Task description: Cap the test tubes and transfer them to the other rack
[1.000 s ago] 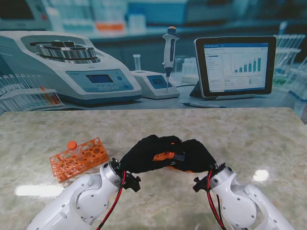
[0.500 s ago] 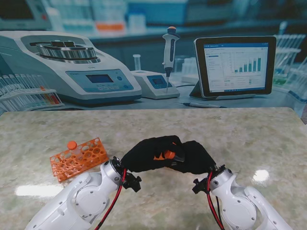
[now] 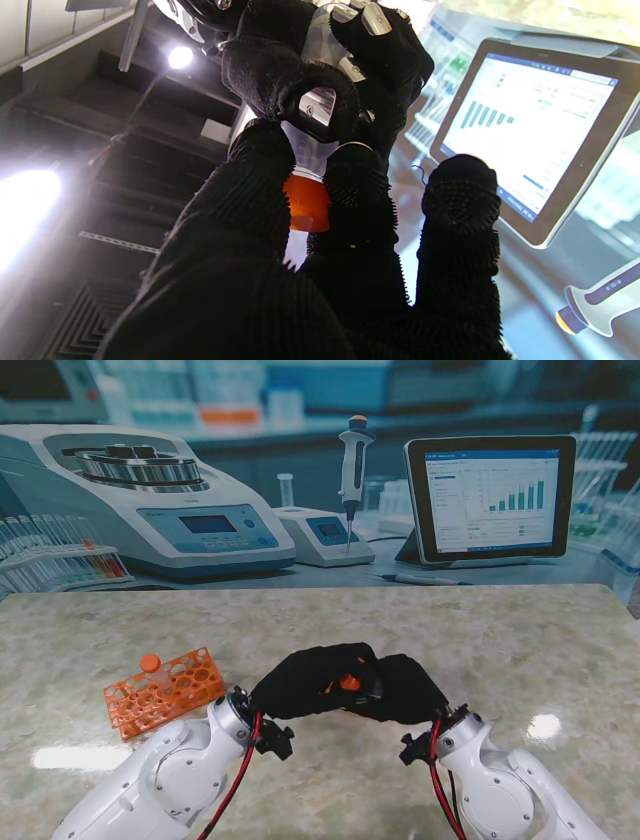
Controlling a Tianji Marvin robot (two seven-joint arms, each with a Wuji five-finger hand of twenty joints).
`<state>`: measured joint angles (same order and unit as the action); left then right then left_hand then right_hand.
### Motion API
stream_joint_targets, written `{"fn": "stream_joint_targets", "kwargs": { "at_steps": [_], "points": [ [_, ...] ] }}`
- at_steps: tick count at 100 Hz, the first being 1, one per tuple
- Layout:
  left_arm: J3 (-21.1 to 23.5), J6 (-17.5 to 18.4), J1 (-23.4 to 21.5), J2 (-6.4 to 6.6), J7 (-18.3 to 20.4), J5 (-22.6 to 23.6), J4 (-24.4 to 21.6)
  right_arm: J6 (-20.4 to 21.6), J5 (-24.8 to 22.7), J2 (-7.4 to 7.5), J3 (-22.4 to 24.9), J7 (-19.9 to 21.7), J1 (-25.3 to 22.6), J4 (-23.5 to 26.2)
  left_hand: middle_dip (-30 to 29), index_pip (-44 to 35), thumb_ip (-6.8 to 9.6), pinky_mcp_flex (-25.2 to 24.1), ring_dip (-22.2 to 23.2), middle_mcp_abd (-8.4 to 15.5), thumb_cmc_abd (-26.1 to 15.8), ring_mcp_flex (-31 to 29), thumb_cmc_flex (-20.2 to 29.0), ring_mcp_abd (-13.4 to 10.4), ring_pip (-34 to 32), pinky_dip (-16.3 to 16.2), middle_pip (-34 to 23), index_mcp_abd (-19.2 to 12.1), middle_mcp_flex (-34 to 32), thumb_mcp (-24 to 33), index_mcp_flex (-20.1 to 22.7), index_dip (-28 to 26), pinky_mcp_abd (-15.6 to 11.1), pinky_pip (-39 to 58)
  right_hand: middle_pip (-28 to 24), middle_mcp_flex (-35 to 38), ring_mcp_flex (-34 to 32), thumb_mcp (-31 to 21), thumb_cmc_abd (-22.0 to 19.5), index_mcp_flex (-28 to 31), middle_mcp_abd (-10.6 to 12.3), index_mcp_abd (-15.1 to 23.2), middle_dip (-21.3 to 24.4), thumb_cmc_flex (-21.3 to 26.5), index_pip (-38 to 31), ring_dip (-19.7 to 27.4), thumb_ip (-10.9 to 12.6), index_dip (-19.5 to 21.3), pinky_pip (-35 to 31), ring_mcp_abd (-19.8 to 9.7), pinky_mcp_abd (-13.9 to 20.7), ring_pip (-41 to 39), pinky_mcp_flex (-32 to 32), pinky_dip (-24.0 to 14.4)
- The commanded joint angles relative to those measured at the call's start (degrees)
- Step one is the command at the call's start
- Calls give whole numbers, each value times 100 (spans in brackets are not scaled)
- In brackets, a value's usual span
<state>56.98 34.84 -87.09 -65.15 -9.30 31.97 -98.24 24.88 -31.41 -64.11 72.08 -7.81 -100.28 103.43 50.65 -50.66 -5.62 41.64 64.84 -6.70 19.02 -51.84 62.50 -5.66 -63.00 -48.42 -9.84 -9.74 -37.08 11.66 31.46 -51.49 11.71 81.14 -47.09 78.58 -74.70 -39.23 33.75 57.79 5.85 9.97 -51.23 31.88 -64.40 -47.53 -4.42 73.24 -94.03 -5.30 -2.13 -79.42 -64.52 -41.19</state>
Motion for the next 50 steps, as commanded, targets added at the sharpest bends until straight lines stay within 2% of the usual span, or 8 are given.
{"fn": "stream_joint_targets", "kwargs": {
  "at_steps": [1,10,23,37,43,50],
  "points": [
    [34,-11,-2,8,31,-6,-12,32,16,-21,-51,22,-35,44,636,-1574,385,97,-14,675,-1366,-104,1147,-298,-300,-88,-2969,116,-1379,1780,262,-656,-67,404,84,-58,-95,79,-144,-46,-181,427,60,-122,47,-51,-167,-86,-693,-18,-54,-62,-169,-195],
    [33,-5,6,15,77,-34,-41,29,19,-22,-60,21,-29,34,761,-1831,381,97,-44,679,-1378,-54,1146,-383,-577,-149,-3155,26,-1362,1840,236,-938,-40,427,192,-116,-93,126,-164,-92,-255,401,114,-134,160,17,-201,-196,-565,53,-123,90,-144,-144],
    [31,-14,26,21,128,-80,-85,18,32,-21,-62,29,-23,31,779,-1942,382,171,-175,698,-1372,-54,1146,-453,-634,-134,-3197,-50,-1357,1864,279,-1099,-56,385,350,-164,-86,182,-182,-133,-315,381,197,-122,301,104,-231,-339,-391,131,-214,297,-103,-76],
    [44,-12,30,8,127,-166,-123,2,46,-22,-60,36,-20,22,749,-2007,347,165,-267,673,-1312,-1,1147,-274,-587,-73,-3169,-28,-1381,1941,490,-1217,99,109,588,-268,-82,256,-172,-225,-412,377,321,-53,477,256,-276,-534,-44,260,-389,686,-24,49],
    [59,-17,32,11,147,-186,-146,-16,36,-23,-66,30,-18,15,804,-1986,314,-10,-115,640,-1342,121,1146,-183,-741,-227,-3200,-5,-1347,1937,506,-1255,144,104,717,-343,-76,287,-112,-295,-419,397,390,86,542,343,-309,-619,158,295,-460,926,25,114],
    [80,-22,42,16,152,-157,-170,-31,10,-23,-72,14,-8,2,908,-1957,295,-92,38,638,-1379,191,1147,-198,-849,-488,-3220,-6,-1326,1935,490,-1271,109,122,807,-421,-71,320,-87,-383,-450,415,436,127,606,392,-337,-683,291,299,-478,1079,65,151]
  ]
}}
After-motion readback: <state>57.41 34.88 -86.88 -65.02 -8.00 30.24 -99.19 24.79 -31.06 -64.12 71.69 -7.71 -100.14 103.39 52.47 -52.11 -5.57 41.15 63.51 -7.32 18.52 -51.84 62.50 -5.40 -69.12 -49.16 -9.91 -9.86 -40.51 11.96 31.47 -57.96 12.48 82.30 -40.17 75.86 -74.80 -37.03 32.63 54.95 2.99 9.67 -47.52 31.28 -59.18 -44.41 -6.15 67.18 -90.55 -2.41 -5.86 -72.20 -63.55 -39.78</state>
